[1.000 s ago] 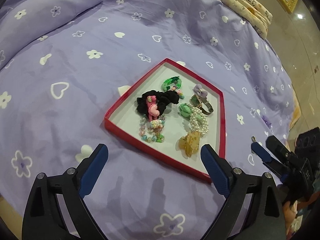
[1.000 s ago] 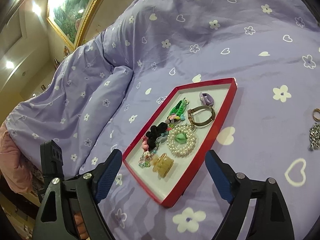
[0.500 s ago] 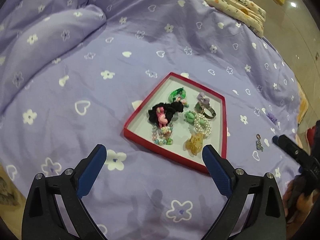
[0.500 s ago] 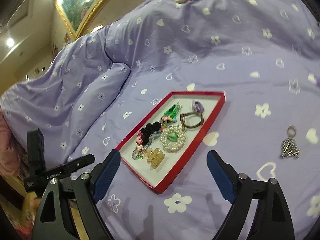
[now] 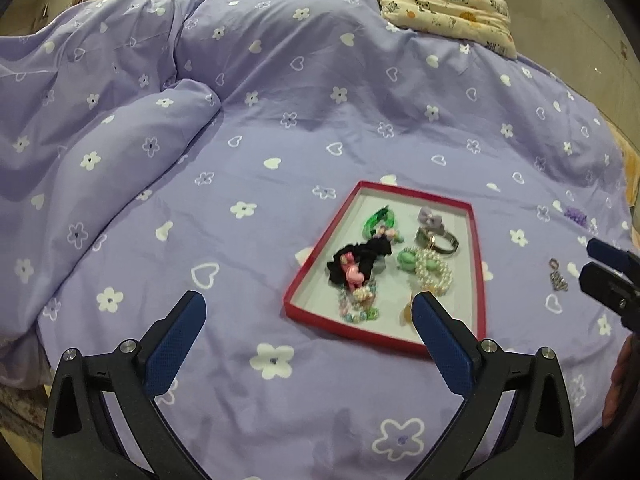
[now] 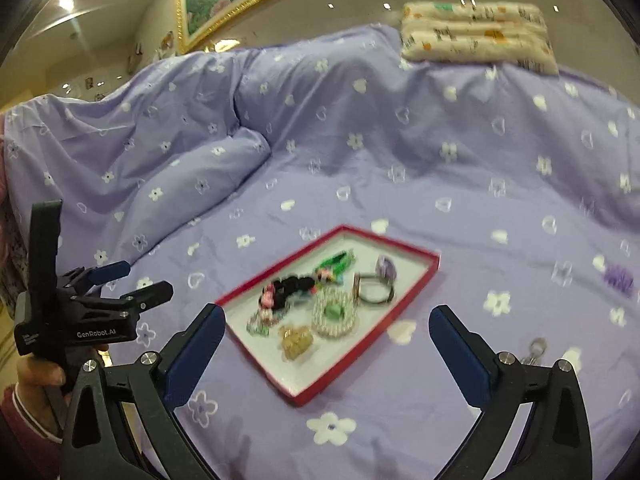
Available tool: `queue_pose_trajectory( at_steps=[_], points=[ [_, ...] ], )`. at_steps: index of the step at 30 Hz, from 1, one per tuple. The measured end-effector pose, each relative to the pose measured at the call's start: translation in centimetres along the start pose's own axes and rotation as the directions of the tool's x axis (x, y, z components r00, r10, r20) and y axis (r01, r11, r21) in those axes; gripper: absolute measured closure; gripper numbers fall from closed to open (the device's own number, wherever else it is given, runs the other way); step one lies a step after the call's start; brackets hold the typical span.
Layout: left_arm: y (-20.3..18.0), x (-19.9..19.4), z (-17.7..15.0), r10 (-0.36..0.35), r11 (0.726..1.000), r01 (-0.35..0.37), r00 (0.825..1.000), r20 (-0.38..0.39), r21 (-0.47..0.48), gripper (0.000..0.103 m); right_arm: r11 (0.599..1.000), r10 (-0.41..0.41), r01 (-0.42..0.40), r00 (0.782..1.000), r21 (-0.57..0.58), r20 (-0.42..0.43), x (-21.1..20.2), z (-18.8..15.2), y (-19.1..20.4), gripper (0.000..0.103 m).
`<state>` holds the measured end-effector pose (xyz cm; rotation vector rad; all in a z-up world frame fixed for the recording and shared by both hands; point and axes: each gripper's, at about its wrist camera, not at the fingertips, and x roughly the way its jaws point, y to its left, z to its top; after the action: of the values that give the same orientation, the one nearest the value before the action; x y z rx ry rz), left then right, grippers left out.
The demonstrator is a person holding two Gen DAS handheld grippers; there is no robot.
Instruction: Organize jewelry
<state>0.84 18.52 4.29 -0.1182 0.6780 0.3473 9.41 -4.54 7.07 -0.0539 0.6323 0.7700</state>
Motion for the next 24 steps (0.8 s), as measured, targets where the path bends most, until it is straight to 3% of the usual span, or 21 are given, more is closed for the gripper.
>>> queue_pose_trajectory(
  at_steps=[14, 24],
  points=[
    [-1.2, 1.9, -2.9, 0.059, 0.997, -0.055, 0.996, -0.069, 0.051, 0.000, 0.998, -0.053, 0.058, 0.986, 0.027, -0.159, 3.6, -4.1, -0.1, 0.000],
    [-1.2, 2.0, -3.2, 0.070, 0.996, -0.065, 0.995, -0.071, 0.064, 0.000, 0.993, -0.112, 0.117, 0.976, 0.012, -0.185, 4.4, -4.8, 0.6, 0.000]
  ],
)
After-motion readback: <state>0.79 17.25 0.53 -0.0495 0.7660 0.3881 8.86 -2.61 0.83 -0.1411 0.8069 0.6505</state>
